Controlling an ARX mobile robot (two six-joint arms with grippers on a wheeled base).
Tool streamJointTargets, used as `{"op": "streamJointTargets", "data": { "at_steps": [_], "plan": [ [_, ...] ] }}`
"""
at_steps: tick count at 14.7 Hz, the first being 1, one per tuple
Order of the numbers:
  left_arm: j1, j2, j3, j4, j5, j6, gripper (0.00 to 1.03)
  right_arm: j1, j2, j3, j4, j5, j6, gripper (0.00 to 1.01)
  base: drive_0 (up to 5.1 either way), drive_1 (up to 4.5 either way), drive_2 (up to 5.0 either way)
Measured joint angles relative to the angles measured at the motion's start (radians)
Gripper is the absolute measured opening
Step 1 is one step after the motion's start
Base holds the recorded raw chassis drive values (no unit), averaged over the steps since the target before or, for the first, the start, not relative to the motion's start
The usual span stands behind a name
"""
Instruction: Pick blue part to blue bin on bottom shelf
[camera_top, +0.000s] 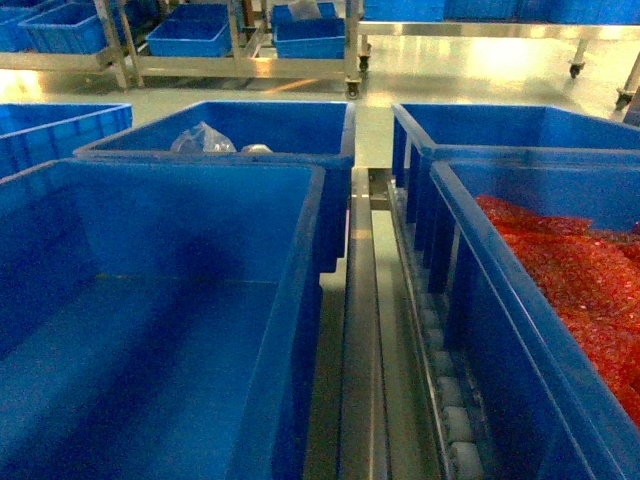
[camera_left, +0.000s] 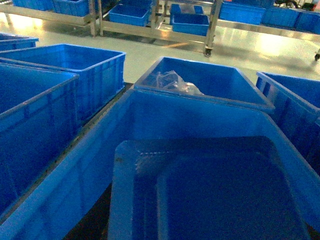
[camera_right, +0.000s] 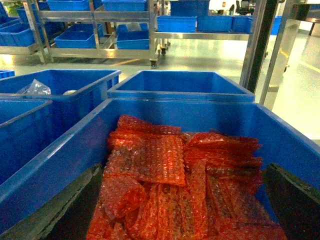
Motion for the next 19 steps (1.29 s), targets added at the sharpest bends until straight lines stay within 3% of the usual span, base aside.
{"op": "streamJointTargets", "data": {
  "at_steps": [19],
  "plan": [
    [0.000, 0.000, 0.000, 0.000, 0.000, 0.000, 0.43, 0.000, 0.000, 0.000, 0.000, 0.000, 0.000, 0.98, 0.0, 0.00, 0.0]
  ]
}}
